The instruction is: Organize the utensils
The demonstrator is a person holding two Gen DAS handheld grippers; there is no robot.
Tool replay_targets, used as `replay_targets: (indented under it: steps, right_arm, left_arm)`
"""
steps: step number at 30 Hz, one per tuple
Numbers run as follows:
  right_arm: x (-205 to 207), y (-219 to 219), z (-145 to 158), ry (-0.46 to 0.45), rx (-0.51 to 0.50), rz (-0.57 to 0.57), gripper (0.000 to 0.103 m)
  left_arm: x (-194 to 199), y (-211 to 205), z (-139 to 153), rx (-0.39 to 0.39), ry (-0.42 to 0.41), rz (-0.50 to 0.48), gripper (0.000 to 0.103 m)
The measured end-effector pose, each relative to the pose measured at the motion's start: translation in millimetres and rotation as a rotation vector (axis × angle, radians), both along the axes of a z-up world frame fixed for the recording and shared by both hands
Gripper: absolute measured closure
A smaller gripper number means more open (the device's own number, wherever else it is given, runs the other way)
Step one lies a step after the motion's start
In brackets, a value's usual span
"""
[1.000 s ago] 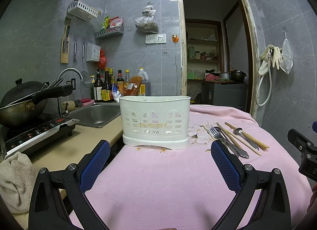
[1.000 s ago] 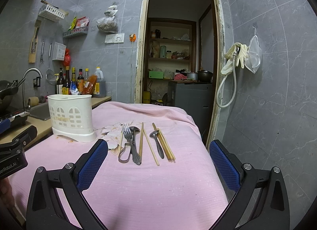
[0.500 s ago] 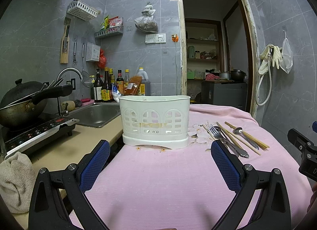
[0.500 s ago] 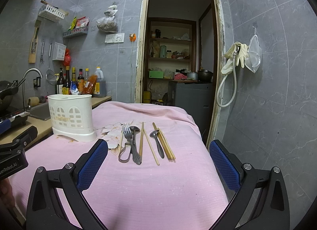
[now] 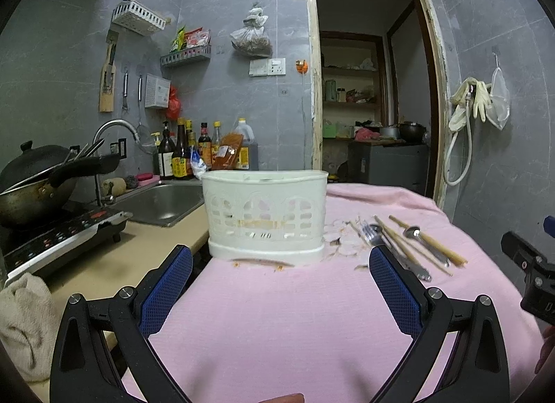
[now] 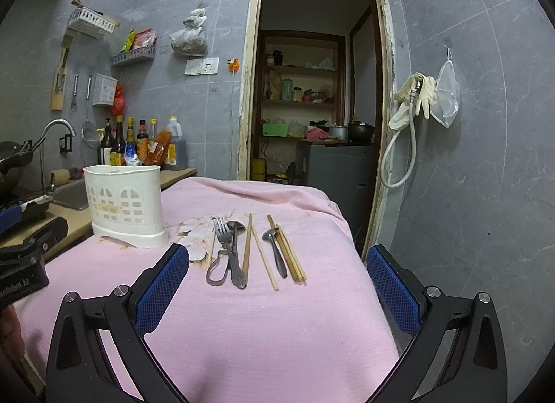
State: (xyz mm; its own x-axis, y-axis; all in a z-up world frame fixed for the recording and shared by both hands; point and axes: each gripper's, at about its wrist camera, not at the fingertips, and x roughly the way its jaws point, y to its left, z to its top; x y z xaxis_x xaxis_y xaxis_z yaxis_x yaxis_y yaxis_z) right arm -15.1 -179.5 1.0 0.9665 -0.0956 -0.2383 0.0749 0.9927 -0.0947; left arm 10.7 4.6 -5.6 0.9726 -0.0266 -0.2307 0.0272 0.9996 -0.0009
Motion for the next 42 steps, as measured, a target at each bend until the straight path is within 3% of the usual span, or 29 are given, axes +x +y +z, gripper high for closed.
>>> replay_targets:
  steps: [4, 16, 21, 24, 29, 39, 42]
  right_arm:
    - [5, -12, 5, -0.006, -0.019, 0.007, 0.000]
    - [53, -46, 26, 0.065, -0.076, 0.180, 0.000]
    - [89, -72, 26, 0.141, -0.006, 0.229, 0.001]
    - [113, -87, 24, 0.199, 0.035, 0.246, 0.009]
    - [149, -106, 13, 0.300, 0.087, 0.275, 0.031]
    - [209, -119, -15, 0.488, 0.104, 0.319, 0.048]
    - [227, -122, -23, 0.540, 0.107, 0.325, 0.059]
  left_arm:
    - [8, -7, 12, 0.001, 0.009, -0.051, 0.003]
    - [66, -34, 27, -0.041, 0.179, -0.176, 0.003]
    - [90, -50, 25, -0.013, 0.241, -0.214, 0.003]
    - [103, -61, 21, 0.015, 0.270, -0.239, 0.003]
    - [131, -77, 11, 0.041, 0.335, -0.287, 0.005]
    - [186, -95, -8, 0.027, 0.507, -0.353, 0.035]
    - [201, -99, -14, 0.034, 0.553, -0.361, 0.046]
